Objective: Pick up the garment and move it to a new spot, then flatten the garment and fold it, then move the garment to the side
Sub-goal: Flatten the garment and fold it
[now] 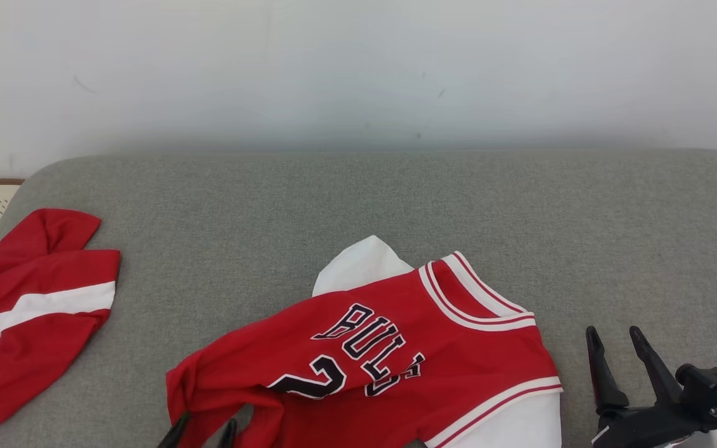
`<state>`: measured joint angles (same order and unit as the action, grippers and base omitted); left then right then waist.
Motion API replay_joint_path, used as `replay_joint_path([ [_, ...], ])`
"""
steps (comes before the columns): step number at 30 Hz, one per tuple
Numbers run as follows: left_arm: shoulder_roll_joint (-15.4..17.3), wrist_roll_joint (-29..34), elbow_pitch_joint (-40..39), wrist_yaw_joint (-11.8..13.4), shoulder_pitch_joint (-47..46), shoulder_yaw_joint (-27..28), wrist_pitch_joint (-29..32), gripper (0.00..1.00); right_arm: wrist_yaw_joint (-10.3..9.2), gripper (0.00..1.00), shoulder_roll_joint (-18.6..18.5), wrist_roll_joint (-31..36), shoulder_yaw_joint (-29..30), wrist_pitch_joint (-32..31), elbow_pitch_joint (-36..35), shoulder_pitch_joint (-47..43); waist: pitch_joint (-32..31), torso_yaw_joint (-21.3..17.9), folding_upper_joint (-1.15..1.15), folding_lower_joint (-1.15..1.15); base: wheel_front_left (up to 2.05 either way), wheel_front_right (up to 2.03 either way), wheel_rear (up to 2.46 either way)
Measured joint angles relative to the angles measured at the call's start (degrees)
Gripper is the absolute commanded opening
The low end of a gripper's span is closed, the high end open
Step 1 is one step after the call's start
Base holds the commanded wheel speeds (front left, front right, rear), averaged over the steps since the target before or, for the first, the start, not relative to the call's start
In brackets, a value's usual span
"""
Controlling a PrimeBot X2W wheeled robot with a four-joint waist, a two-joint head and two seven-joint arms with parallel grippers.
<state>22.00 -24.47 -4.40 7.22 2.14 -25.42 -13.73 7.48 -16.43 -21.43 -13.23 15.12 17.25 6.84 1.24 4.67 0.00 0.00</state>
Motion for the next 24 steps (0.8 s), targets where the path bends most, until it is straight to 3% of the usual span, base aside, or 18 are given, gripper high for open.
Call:
replay_joint_path([
  [5,-1.5,2.4,0.4,2.9,-0.4,3.8,-1.0,1.00,0.00,1.00,-0.2,0.0,0.3,-0.4,0.5,0.0,0.2,-0.2,0.00,0.00,0.00,0.00,0.00],
  [11,-4.2,5.3,-1.7,4.6,-1.1,10.2,-1.0,1.00,0.00,1.00,-0.3,0.5,0.3,-1.5,1.9,0.0,0.7,-0.3,0.00,0.00,0.00,0.00,0.00],
  [24,-9.2,9.6,-1.4,0.7,-1.1,18.3,-1.0,1.00,0.00,1.00,-1.7,-2.6,-7.6,-5.6,7.0,7.5,1.9,-0.7,0.00,0.00,0.00,0.00,0.00],
])
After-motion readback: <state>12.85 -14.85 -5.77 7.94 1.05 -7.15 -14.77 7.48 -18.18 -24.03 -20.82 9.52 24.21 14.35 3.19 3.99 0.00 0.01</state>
